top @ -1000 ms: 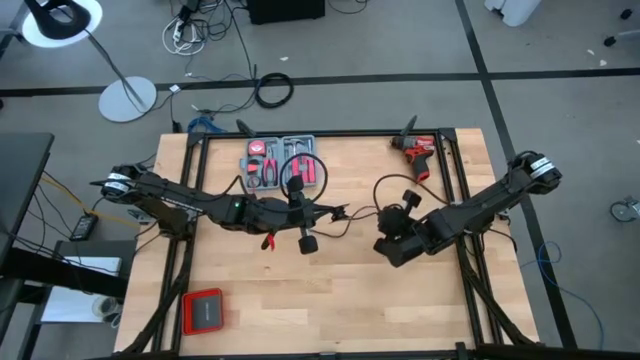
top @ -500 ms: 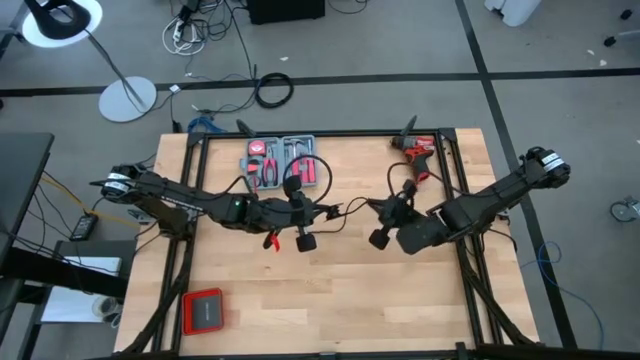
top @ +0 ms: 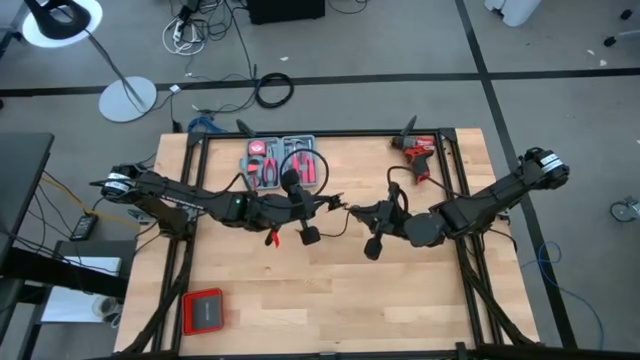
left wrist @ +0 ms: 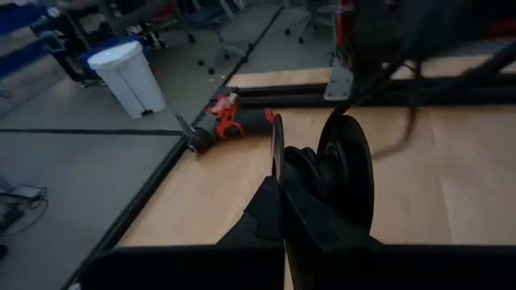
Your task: Coil cords
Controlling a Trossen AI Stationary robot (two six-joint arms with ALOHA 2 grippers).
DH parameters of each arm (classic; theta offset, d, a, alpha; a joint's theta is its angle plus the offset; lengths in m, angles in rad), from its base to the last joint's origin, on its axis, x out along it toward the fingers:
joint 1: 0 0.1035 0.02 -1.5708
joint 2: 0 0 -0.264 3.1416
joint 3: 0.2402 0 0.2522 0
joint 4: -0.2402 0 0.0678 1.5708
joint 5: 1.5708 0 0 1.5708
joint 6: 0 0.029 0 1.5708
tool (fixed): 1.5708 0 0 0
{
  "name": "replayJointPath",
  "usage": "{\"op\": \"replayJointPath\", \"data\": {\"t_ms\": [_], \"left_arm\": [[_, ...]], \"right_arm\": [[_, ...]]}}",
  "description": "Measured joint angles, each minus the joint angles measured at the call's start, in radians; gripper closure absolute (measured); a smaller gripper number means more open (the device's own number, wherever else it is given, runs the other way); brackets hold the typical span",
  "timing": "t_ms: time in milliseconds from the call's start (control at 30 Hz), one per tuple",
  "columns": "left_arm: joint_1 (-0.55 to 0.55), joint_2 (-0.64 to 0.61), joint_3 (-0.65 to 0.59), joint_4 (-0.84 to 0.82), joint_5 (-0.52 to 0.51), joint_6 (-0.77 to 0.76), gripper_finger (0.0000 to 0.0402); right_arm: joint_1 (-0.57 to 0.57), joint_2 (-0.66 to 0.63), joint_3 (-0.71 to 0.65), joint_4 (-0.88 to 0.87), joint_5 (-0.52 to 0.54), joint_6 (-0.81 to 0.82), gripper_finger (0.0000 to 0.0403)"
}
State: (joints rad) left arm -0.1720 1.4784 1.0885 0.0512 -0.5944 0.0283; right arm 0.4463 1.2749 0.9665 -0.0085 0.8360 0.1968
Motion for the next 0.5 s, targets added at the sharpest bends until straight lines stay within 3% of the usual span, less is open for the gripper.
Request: {"op": "replayJointPath", "data": {"t_ms": [200,500], "left_arm": [[0.008,0.000,0.000,0.065,-0.023,0.019,0.0402],[0.009,0.001,0.000,0.172,-0.034,0.020,0.0402]], "right_arm": [[-0.011,0.062,0.000,0.178,-0.008,-0.119,0.0397],[-0.078,0.140,0.000,0.260,-0.128,-0.138,0.0397]]}}
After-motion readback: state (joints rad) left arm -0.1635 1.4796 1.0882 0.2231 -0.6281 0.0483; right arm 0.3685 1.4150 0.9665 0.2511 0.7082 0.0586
